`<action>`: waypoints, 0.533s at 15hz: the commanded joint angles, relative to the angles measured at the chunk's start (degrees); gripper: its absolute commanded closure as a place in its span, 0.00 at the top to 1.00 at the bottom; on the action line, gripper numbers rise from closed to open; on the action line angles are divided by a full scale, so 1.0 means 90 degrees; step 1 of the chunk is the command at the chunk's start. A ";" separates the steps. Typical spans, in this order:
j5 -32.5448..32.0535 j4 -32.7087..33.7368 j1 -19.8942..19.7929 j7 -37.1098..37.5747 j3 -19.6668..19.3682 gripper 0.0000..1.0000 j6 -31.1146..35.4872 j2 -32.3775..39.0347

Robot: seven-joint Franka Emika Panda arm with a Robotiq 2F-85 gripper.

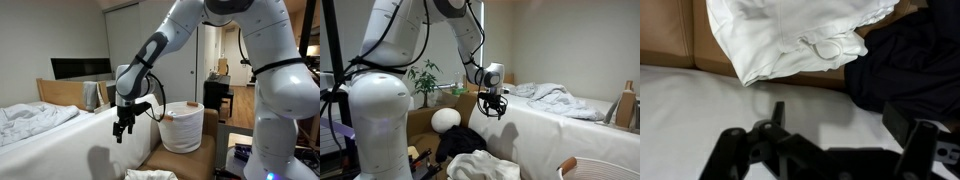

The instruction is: Put the white jersey in the laundry basket

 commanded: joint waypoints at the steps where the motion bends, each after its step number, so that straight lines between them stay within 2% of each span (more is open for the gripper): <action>1: -0.0017 0.0013 -0.0020 0.0018 0.0022 1.00 -0.0018 -0.0001; 5: -0.0066 0.0006 -0.0003 0.0055 -0.0005 1.00 0.0026 0.0035; 8: 0.0017 0.0092 -0.0111 -0.0098 -0.0008 1.00 -0.0013 0.0344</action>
